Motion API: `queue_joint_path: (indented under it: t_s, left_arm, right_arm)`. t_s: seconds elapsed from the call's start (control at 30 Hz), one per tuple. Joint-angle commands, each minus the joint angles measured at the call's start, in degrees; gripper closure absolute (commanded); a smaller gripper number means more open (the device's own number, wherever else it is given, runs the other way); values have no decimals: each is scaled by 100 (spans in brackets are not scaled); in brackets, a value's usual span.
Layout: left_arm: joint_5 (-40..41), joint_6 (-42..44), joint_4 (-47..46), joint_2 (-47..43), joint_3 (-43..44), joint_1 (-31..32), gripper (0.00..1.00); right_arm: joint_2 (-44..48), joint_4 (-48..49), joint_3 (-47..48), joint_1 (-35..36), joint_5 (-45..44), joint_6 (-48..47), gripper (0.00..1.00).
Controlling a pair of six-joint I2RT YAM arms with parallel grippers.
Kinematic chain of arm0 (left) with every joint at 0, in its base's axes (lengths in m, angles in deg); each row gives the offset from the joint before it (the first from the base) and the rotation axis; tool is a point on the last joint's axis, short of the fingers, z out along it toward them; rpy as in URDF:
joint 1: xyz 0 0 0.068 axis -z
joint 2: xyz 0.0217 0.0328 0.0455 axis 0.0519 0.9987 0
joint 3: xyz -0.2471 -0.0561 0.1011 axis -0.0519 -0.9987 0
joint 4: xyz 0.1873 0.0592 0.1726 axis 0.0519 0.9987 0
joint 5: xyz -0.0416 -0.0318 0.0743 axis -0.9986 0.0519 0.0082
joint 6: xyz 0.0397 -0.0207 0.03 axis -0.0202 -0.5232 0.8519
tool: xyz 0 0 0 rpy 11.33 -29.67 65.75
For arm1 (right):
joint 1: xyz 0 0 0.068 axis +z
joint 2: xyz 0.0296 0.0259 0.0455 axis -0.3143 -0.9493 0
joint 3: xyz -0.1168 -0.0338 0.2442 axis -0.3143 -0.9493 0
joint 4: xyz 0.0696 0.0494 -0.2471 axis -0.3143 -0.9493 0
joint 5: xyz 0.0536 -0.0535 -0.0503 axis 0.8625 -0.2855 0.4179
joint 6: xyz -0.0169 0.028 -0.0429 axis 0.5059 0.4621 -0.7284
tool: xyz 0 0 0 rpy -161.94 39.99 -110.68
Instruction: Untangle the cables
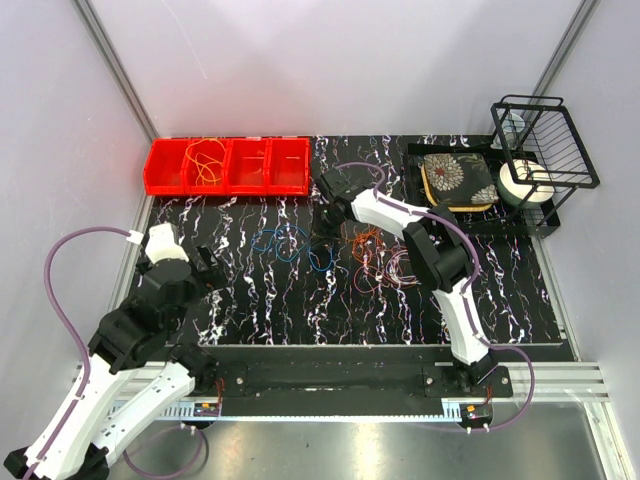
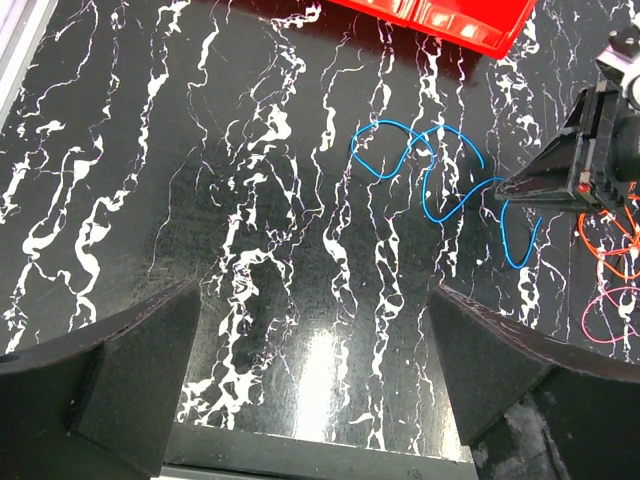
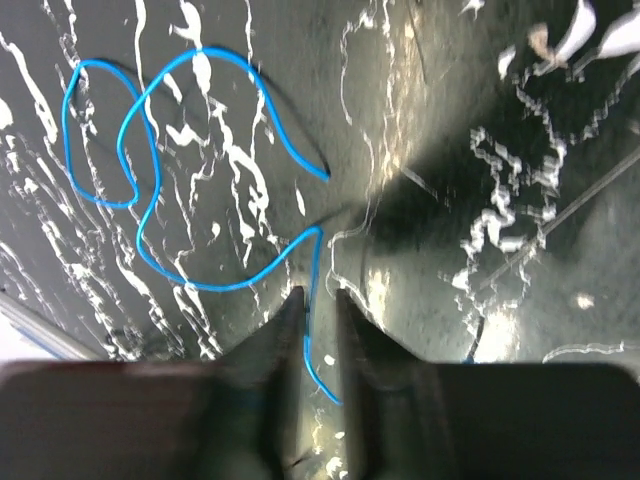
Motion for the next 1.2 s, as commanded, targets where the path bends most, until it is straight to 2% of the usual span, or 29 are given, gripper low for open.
queue_joint_path:
  t_s: [0.0,0.07,0.37,0.57,0.77,0.87,1.0,1.17]
  left_arm:
    - [240,-58,-170,-57,-39,-10,1]
    - [258,-58,-179,-39,-47,-19,1]
    - [293,-76,-161,-65,-39,-19,1]
    - [302,-76,-170,-57,-47,-80,1]
    - [266,-67,-161,31,-39,-107,1]
    - [284,-76,-170,22,-39,-107,1]
    - [328,-102,-153,-21,-47,-115,1]
    - [389,-128,-126,-66,-48,-133,1]
  right_arm:
    - [-163,-116,490,39,-74,-185,86]
    - [-163,-169,657,47,-65,-220,100]
    - [706,-292,1210,47,128,-369,100]
    - [856,-652,2370,30,-47,-686,100]
    - [498,-880,3556,30,-443,-852,100]
    - [41,-1231,4897,30,-636,-1002,100]
    - [-303,-1321,5779,3,-838,-1117,100]
    - [-164,-726,5747,-111,-926,-1213,100]
